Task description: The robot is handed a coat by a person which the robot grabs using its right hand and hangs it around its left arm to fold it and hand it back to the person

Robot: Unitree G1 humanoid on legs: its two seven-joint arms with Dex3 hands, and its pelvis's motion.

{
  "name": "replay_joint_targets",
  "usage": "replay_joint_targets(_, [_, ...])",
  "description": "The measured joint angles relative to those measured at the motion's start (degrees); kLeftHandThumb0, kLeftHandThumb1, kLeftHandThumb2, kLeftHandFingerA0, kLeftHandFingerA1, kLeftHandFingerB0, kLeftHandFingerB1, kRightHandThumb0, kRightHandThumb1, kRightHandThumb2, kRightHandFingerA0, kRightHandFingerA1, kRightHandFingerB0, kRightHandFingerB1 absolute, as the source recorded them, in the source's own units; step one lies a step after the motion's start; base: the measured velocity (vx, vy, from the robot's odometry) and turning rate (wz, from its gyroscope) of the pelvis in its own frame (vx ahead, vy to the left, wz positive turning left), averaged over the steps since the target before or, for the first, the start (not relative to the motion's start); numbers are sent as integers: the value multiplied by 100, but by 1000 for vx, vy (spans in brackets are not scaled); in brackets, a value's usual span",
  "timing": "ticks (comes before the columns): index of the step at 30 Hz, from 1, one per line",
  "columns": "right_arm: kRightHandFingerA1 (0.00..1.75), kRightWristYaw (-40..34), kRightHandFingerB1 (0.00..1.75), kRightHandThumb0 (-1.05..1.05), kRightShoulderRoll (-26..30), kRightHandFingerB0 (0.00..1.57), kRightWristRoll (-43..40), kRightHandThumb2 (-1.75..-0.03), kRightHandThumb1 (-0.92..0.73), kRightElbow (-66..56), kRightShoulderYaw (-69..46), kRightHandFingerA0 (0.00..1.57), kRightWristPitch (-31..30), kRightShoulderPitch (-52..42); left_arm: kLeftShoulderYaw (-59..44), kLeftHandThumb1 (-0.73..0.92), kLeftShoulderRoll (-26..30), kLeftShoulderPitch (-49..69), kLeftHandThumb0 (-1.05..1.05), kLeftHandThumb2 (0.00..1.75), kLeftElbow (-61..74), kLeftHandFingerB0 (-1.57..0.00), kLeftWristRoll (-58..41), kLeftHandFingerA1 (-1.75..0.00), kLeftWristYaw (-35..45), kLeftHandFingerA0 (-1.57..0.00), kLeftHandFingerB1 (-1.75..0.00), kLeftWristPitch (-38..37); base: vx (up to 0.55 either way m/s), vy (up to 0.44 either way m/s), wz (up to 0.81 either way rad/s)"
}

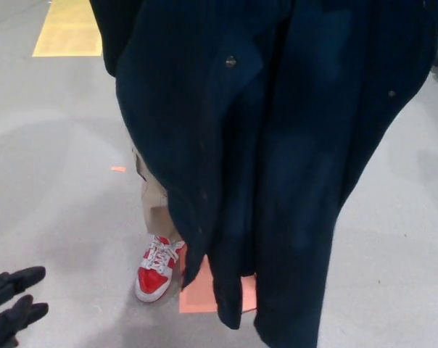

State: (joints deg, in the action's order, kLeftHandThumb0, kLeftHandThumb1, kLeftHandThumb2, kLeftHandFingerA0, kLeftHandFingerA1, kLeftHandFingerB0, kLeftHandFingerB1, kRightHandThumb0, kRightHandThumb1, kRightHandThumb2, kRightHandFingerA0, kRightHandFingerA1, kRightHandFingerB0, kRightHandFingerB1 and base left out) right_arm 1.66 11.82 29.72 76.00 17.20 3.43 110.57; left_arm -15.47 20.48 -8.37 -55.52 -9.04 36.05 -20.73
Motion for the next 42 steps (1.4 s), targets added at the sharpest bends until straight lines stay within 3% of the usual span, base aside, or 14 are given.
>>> replay_joint_targets(7, [71, 1, 72, -34, -28, 89, 3, -65, -86, 6, 16, 109, -4, -70, -367, 92, 174, 442, -75, 70, 1327, -25, -589, -38, 725, -33, -34, 449, 0, 0, 0])
replay_joint_targets(10, [84, 1, 77, -33, -40, 82, 13, -66, -88, 11, 46, 101, -2, -144, -484, 92, 233, 754, -78, 69, 2025, -24, -858, -38, 1012, -32, -35, 641, 0, 0, 0])
replay_joint_targets(13, [116, 2, 118, -29, -49, 70, 30, -66, -87, 26, 87, 102, -3, -223, -542, 92, 257, 1042, -80, 70, 2673, -24, -1087, -38, 1255, -32, -34, 807, 0, 0, 0])
replay_joint_targets(16, [109, 3, 100, -28, -70, 79, 50, -64, -84, 50, 135, 105, -3, -275, -534, 91, 261, 1339, -81, 69, 3384, -20, -1285, -37, 1450, -26, -33, 971, 0, 0, 0])
replay_joint_targets(17, [85, 3, 84, -32, -82, 81, 58, -64, -84, 59, 156, 105, -3, -292, -517, 91, 262, 1445, -80, 68, 3656, -23, -1356, -37, 1516, -28, -33, 1027, 0, 0, 0])
replay_joint_targets(19, [88, 3, 97, -33, -114, 84, 68, -64, -84, 85, 185, 110, -6, -309, -451, 89, 265, 1632, -82, 67, 4160, -23, -1473, -37, 1616, -29, -33, 1140, 0, 0, 0])
replay_joint_targets(28, [138, 3, 114, -36, -509, 78, 96, -67, -84, 125, 213, 92, -32, -310, 490, 87, 269, 1927, -79, 66, 6127, -15, -1871, -39, 1852, -23, -34, 1827, 0, 0, 0])
replay_joint_targets(29, [83, 3, 90, -36, -565, 85, 95, -64, -83, 125, 211, 104, -32, -310, 640, 88, 269, 1902, -79, 66, 6286, -15, -1903, -39, 1868, -24, -34, 1921, 0, 0, 0])
replay_joint_targets(30, [70, 3, 78, -37, -610, 86, 96, -64, -85, 126, 209, 100, -32, -309, 795, 73, 269, 1858, -82, 93, 6405, -13, -1920, -46, 1876, -17, -43, 2007, 0, 0, 0])
replay_joint_targets(35, [98, 9, 107, -30, -873, 82, 92, -62, -80, 126, 193, 111, -31, -277, 1580, 86, 264, 1442, -77, 64, 6818, -15, -1918, -39, 1845, -24, -35, 2462, 0, 0, 0])
replay_joint_targets(36, [82, 10, 74, -30, -908, 82, 87, -64, -79, 126, 172, 112, -26, -268, 1690, 86, 261, 1365, -77, 65, 6847, -14, -1916, -38, 1822, -23, -35, 2540, 0, 0, 0])
replay_joint_targets(37, [72, 17, 44, -31, -946, 64, 81, -64, -79, 126, 145, 102, -18, -261, 1811, 71, 249, 1265, -80, 91, 6862, -13, -1908, -45, 1797, -16, -44, 2624, 0, 0, 0])
replay_joint_targets(38, [88, 28, 73, -30, -986, 80, 71, -62, -75, 126, 119, 100, -10, -250, 1928, 53, 234, 1164, -38, 110, 6863, 0, -1897, -48, 1767, 0, -49, 2697, 0, 0, 0])
replay_joint_targets(42, [78, 114, 79, -34, -1244, 89, 18, -64, -80, 109, 28, 116, 30, -116, 2494, 51, 80, 630, -39, 109, 6663, 0, -1766, -48, 1600, 0, -49, 3028, 0, 0, 0])
